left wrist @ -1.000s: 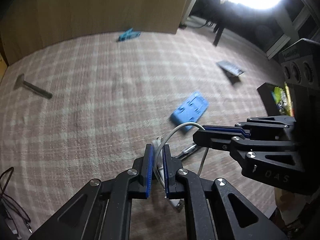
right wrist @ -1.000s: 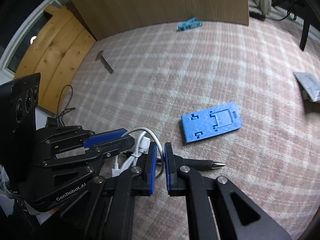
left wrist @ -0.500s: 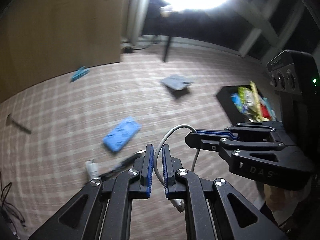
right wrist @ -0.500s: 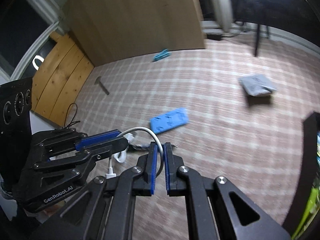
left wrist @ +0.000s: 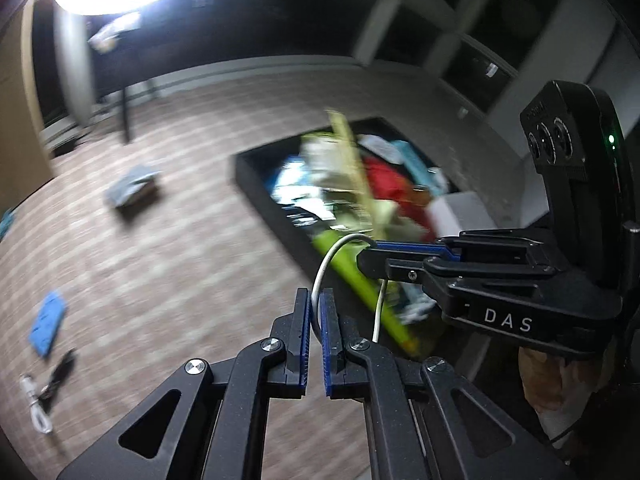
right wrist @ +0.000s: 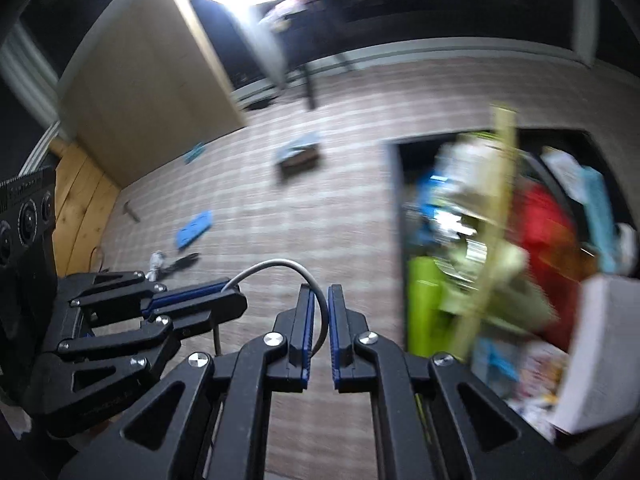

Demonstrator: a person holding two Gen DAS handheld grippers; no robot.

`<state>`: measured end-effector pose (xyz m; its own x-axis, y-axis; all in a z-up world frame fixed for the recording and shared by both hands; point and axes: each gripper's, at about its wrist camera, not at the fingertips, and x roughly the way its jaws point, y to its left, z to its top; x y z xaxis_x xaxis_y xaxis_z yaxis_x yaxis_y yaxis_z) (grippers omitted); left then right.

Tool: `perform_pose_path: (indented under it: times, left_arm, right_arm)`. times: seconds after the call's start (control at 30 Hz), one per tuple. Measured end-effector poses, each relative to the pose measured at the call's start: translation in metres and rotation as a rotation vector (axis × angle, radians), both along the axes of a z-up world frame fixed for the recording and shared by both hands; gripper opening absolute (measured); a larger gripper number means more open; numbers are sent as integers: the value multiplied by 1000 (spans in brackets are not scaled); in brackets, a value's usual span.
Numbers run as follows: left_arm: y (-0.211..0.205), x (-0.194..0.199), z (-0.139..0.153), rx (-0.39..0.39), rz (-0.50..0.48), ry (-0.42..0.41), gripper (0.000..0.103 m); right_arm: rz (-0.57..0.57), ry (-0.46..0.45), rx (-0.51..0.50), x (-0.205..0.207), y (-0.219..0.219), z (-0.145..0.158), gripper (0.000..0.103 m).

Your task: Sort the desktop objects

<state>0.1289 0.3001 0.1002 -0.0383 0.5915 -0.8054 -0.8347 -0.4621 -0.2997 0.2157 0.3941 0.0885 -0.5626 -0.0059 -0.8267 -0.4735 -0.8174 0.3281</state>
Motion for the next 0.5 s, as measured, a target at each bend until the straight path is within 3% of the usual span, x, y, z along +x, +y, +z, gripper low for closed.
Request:
perform_pose_path:
  times: [0.37,0.43,0.47,0.5]
  left_arm:
    - [87,56,-4,-21,-124,5,7]
    - [97,61,-8,-49,-130,0,38]
    - [101,62,-10,-65,-113,4,64]
    - [100,62,-10,-56,-105,9,66]
  right_arm:
    - [-160,-18,22,86,63,3,11]
    - [-178,-29,39,94,70,3,17]
    - [-193,-35,40,98,75,3,31]
    - [-212,-30,35,104,80,5,40]
